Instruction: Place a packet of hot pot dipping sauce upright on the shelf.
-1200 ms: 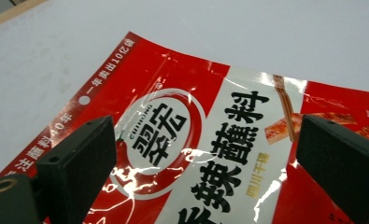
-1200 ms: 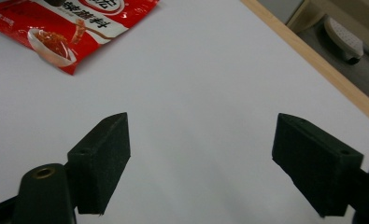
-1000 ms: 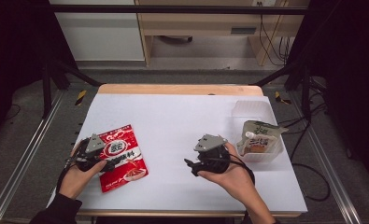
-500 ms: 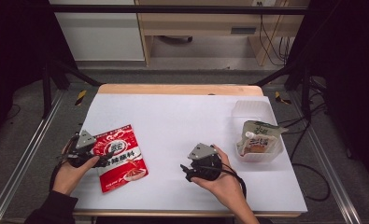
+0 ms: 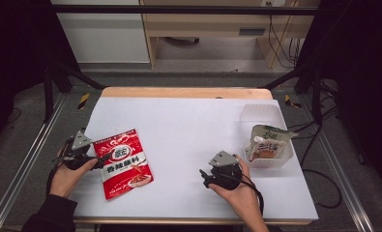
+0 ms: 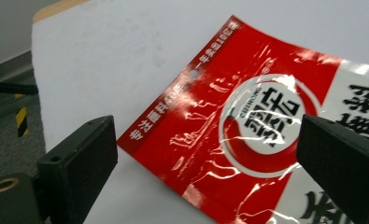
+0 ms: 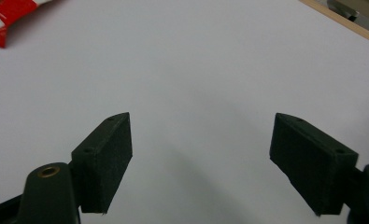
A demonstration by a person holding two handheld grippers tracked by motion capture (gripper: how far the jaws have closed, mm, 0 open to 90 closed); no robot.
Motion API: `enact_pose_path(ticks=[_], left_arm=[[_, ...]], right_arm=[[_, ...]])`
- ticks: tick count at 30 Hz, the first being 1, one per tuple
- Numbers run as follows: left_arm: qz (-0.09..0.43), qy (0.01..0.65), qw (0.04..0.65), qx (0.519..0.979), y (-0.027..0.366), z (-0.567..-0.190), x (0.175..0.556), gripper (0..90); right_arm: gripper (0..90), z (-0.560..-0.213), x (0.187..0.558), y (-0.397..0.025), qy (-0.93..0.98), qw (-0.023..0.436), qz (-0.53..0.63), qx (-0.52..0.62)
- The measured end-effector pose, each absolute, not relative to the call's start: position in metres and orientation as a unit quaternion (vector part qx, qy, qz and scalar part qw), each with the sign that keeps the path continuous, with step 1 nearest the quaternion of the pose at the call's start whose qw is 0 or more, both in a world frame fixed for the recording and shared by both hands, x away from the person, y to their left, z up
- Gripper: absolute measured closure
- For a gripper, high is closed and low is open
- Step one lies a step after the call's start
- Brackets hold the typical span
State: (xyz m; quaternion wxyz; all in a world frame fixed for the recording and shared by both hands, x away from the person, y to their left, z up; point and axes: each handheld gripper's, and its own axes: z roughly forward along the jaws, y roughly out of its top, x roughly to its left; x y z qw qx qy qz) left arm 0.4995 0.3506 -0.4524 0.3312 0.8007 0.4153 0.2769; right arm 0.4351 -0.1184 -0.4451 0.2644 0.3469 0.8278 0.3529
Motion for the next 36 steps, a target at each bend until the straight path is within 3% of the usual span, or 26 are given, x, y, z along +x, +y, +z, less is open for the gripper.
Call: enact_pose_path(ticks=[11,36], left_arm=[[0.258,0.44,0.325,0.797,0.369,-0.463,0.514,6.7],[0.207,0.451,0.335,0.801,0.368,-0.475,0.529,11.7]], right_arm=[[21.3,-0.455,0.437,-0.113,0.839,0.264,0.33,0.343],[20.9,-0.461,0.438,-0.105,0.855,0.261,0.311,0.324]])
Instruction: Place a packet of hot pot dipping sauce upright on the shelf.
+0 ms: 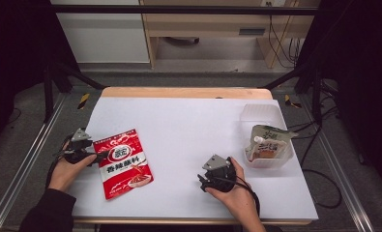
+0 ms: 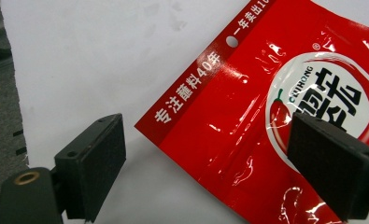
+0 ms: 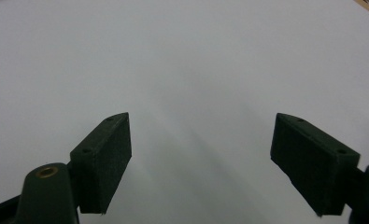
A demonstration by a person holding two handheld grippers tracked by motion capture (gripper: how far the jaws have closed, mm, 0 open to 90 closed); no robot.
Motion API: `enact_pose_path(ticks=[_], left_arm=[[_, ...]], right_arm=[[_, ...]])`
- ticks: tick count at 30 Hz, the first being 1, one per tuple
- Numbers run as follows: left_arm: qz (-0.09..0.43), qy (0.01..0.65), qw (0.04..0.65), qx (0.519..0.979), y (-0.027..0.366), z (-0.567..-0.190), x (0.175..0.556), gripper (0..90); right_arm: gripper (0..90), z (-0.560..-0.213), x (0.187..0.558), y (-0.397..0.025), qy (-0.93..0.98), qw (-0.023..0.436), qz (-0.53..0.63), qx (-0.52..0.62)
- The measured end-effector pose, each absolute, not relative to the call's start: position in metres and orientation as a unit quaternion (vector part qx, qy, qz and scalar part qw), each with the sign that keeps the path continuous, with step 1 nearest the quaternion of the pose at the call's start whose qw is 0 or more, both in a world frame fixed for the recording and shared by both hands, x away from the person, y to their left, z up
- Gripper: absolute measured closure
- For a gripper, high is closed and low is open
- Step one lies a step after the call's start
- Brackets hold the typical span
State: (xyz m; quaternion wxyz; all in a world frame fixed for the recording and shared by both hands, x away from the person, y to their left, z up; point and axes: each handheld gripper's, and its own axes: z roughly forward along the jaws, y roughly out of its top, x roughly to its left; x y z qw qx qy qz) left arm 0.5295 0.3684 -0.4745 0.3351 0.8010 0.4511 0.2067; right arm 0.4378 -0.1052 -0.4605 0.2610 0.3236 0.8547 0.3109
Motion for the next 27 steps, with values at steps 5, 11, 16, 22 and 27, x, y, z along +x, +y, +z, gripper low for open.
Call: enact_pose_path(ticks=[5,11,16,22,27], left_arm=[[0.202,0.451,0.328,0.805,0.367,-0.477,0.53,12.0],[0.194,0.449,0.332,0.807,0.366,-0.476,0.53,13.7],[0.183,0.446,0.339,0.808,0.365,-0.475,0.528,16.9],[0.169,0.431,0.343,0.817,0.361,-0.472,0.523,25.4],[0.16,0.427,0.356,0.816,0.361,-0.467,0.519,31.4]], right_arm=[[20.8,-0.461,0.437,-0.105,0.856,0.26,0.311,0.322],[20.6,-0.46,0.437,-0.105,0.855,0.256,0.315,0.323],[20.5,-0.46,0.437,-0.105,0.854,0.255,0.316,0.325],[20.1,-0.461,0.438,-0.106,0.855,0.255,0.314,0.324],[20.0,-0.461,0.438,-0.106,0.856,0.254,0.313,0.324]])
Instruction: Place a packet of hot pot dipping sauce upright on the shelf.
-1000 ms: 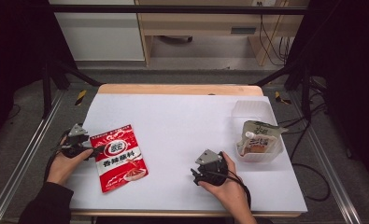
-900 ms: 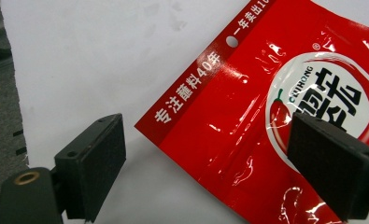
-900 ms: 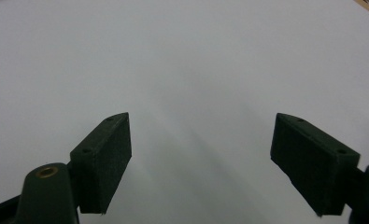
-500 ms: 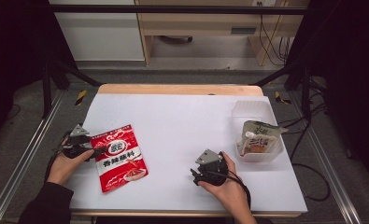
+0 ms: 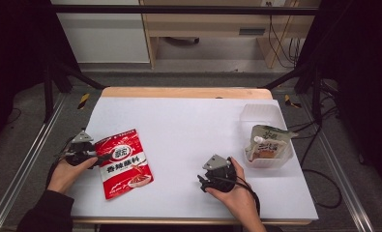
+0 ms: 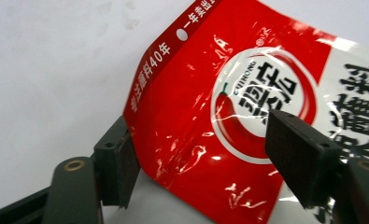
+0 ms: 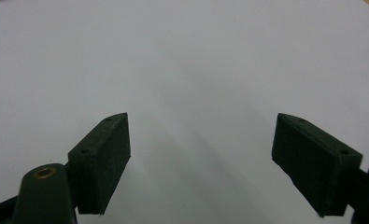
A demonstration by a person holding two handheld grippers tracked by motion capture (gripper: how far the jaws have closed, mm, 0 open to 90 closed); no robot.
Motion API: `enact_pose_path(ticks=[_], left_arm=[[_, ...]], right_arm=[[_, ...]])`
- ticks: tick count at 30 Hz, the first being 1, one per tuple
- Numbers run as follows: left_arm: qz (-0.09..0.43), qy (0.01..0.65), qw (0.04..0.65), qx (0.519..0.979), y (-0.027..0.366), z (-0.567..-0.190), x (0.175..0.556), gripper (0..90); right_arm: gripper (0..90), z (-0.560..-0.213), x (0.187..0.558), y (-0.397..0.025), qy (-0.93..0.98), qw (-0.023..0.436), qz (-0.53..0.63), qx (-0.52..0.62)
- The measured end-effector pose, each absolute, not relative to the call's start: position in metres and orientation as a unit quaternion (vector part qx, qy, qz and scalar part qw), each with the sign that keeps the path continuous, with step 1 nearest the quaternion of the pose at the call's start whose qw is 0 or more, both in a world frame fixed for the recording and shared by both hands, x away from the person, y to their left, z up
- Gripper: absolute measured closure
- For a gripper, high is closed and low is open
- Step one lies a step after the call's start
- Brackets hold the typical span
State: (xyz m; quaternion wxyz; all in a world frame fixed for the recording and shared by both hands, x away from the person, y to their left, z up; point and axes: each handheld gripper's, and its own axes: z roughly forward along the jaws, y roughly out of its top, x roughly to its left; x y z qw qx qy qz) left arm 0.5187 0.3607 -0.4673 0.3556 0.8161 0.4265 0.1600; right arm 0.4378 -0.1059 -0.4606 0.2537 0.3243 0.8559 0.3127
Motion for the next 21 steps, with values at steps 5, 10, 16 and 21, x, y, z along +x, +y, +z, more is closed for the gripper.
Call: enact_pose_path(ticks=[5,10,16,21], left_arm=[[0.151,0.426,0.372,0.811,0.3639,-0.4632,0.516,40.5],[0.152,0.415,0.364,0.82,0.3623,-0.4626,0.5148,49.1],[0.153,0.394,0.361,0.831,0.359,-0.4603,0.5129,60.2],[0.166,0.388,0.351,0.836,0.3555,-0.4611,0.5129,67.5]], right_arm=[[19.9,-0.461,0.438,-0.1055,0.857,0.252,0.312,0.324],[19.8,-0.4617,0.4378,-0.1045,0.859,0.25,0.312,0.321],[19.7,-0.4619,0.4377,-0.104,0.86,0.248,0.31,0.32],[19.6,-0.4622,0.4378,-0.1035,0.861,0.247,0.31,0.318]])
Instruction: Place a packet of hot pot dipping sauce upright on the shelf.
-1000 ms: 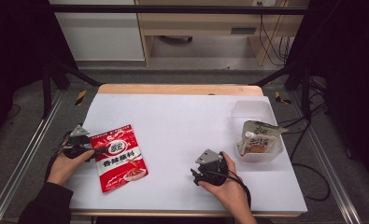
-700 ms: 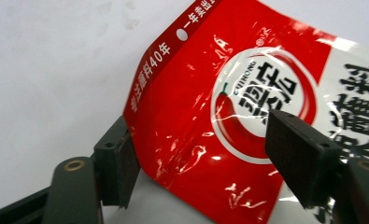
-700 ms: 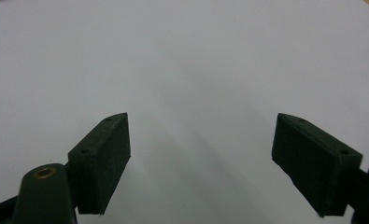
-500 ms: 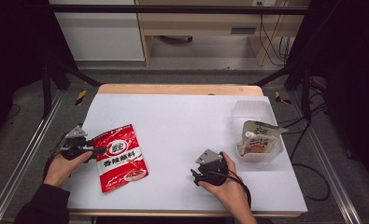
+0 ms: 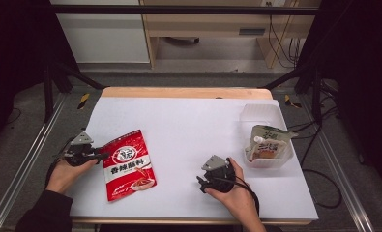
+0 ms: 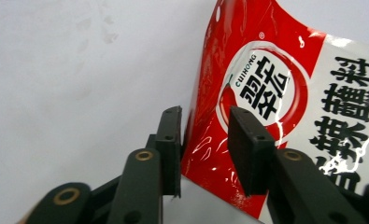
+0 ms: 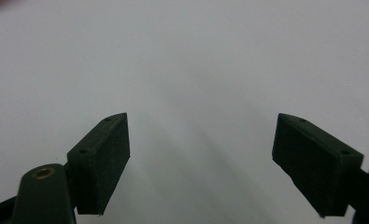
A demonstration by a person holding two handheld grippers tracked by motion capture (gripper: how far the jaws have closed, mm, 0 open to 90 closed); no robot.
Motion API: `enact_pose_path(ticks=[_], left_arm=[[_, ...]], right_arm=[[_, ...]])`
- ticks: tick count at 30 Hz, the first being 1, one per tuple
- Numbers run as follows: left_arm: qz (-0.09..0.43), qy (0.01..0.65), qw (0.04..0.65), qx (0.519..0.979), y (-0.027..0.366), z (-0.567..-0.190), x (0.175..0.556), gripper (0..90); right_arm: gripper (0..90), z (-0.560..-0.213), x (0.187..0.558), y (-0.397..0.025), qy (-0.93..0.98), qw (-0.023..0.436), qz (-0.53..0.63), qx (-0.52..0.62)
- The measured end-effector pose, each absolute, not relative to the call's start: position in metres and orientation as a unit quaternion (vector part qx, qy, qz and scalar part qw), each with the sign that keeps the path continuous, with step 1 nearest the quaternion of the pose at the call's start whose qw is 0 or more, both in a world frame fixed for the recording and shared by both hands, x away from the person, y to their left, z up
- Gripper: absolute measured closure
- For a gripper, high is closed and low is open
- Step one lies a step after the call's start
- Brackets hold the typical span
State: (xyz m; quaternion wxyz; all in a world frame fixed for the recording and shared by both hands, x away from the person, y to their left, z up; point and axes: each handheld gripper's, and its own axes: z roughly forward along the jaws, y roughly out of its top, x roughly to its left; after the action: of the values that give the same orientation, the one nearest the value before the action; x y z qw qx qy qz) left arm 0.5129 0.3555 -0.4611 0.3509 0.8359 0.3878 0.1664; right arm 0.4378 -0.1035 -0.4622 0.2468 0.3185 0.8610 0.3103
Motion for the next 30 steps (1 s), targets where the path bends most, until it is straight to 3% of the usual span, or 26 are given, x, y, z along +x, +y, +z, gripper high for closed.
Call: enact_pose_path(ticks=[9,18,30], left_arm=[[0.182,0.402,0.34,0.83,0.352,-0.465,0.516,81.6],[0.206,0.4,0.343,0.824,0.347,-0.461,0.515,89.9],[0.244,0.366,0.377,0.815,0.332,-0.44,0.504,90.0]], right_arm=[[19.5,-0.463,0.438,-0.102,0.862,0.246,0.31,0.318],[19.4,-0.463,0.438,-0.102,0.862,0.246,0.31,0.315],[19.1,-0.463,0.438,-0.102,0.861,0.246,0.311,0.318]])
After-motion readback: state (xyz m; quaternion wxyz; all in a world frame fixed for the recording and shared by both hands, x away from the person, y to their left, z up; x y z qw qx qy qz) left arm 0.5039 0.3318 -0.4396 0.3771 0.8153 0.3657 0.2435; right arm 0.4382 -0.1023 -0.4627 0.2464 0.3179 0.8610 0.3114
